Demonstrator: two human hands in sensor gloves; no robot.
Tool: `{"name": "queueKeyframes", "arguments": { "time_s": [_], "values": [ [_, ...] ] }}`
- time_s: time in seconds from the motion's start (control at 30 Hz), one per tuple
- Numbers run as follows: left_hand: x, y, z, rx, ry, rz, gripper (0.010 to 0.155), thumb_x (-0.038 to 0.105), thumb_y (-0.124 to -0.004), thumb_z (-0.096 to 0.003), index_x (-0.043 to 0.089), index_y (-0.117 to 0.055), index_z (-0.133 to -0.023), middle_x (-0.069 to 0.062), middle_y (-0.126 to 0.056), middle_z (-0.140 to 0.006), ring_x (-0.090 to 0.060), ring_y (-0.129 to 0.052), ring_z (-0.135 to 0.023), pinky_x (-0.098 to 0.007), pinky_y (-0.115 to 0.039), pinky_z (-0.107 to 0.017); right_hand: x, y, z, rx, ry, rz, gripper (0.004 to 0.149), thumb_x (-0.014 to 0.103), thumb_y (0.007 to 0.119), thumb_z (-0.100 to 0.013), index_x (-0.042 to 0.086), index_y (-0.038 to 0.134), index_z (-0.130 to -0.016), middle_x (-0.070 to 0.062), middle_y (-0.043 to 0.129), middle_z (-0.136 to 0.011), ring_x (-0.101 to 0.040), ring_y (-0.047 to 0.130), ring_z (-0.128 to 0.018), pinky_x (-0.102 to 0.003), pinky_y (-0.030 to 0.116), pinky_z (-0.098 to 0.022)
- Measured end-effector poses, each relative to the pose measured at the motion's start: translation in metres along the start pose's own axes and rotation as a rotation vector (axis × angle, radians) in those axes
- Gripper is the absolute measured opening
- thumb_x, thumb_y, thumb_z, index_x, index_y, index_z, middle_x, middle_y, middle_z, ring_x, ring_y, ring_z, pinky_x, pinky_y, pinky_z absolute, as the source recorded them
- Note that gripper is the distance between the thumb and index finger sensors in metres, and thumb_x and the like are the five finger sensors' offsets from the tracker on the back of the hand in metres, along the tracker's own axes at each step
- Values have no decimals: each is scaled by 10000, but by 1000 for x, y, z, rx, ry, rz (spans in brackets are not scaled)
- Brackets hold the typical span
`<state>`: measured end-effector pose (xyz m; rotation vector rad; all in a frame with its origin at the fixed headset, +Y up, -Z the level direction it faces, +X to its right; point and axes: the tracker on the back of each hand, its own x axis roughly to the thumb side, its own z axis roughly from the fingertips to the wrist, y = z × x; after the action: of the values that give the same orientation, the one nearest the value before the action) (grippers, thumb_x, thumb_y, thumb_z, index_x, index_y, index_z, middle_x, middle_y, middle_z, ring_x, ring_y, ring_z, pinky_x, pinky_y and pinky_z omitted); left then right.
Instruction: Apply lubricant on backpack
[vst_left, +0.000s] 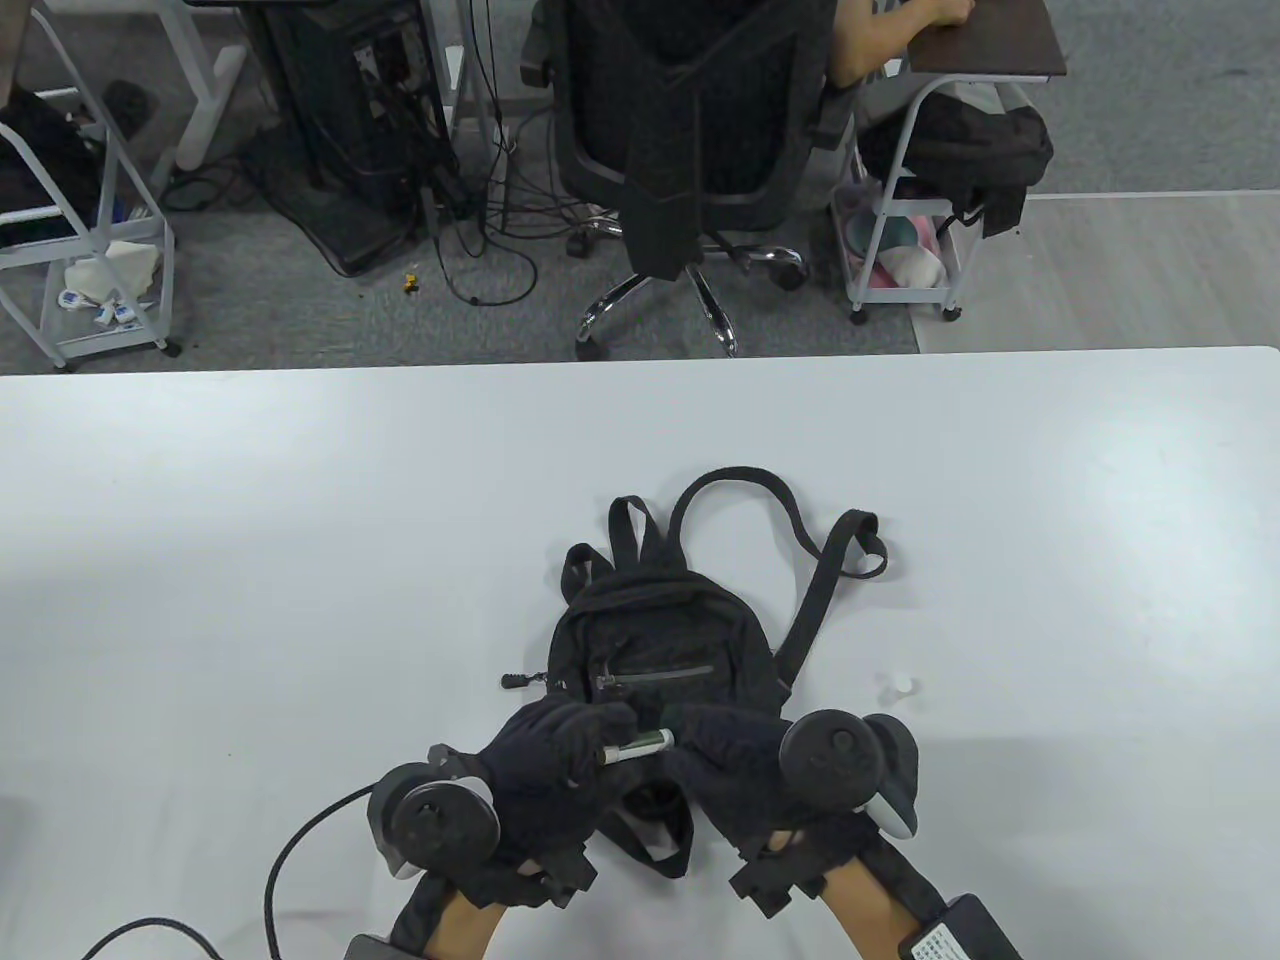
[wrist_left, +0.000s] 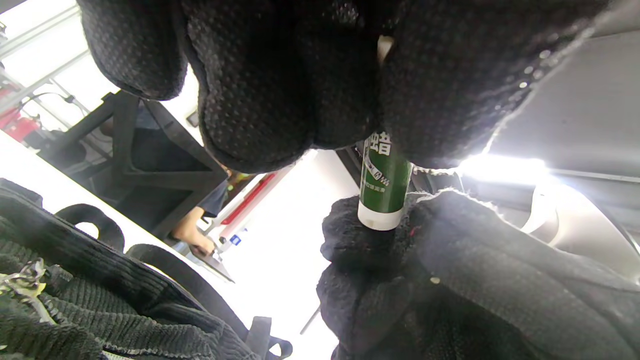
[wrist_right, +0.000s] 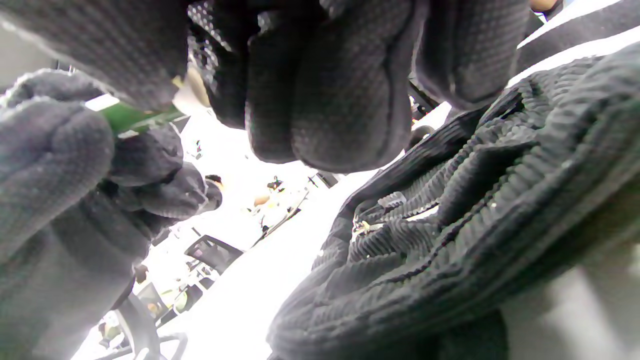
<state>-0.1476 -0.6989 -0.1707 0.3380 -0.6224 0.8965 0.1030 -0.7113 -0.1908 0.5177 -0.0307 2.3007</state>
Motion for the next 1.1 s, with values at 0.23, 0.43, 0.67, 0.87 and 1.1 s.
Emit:
{"name": "queueKeyframes", "arguments": {
  "time_s": [0.23,0.43,0.67,0.87,1.1],
  "values": [
    [-1,0,0,-7,24,106,569,467,-1006,-342,159,-897,-808,-7,-1013,-614,-292,-1066,-461,-643,-790,-571,7,11,1,78,-25,7,491,521,813,-447,272,834,-870,7,962,-733,-184,1080,-481,-501,819,-540],
    [-1,-4,0,-24,41,173,591,482,-1009,-332,150,-903,-809,-14,-1015,-628,-301,-1067,-470,-650,-786,-572,12,15,3,101,-41,-37,486,515,812,-450,271,835,-869,4,963,-731,-180,1081,-480,-499,821,-539],
    [2,-5,0,-21,30,66,550,481,-966,-368,183,-923,-829,-29,-1006,-691,-314,-1062,-520,-651,-783,-574,9,11,0,99,-36,-4,515,530,817,-444,271,823,-889,2,954,-752,-194,1078,-499,-511,812,-545],
    [-5,-1,0,-9,84,76,542,456,-952,-386,165,-917,-842,-134,-947,-854,-378,-1062,-659,-661,-778,-576,6,-32,-2,63,8,240,554,561,818,-442,301,789,-930,-1,915,-834,-228,1056,-591,-534,783,-575],
    [-14,-1,-1,-32,139,38,552,380,-885,-425,109,-841,-904,-167,-932,-854,-367,-1101,-617,-701,-785,-564,-28,-82,-3,0,260,578,531,537,838,-449,348,783,-942,6,829,-953,-238,1014,-696,-513,773,-588]
  ]
}}
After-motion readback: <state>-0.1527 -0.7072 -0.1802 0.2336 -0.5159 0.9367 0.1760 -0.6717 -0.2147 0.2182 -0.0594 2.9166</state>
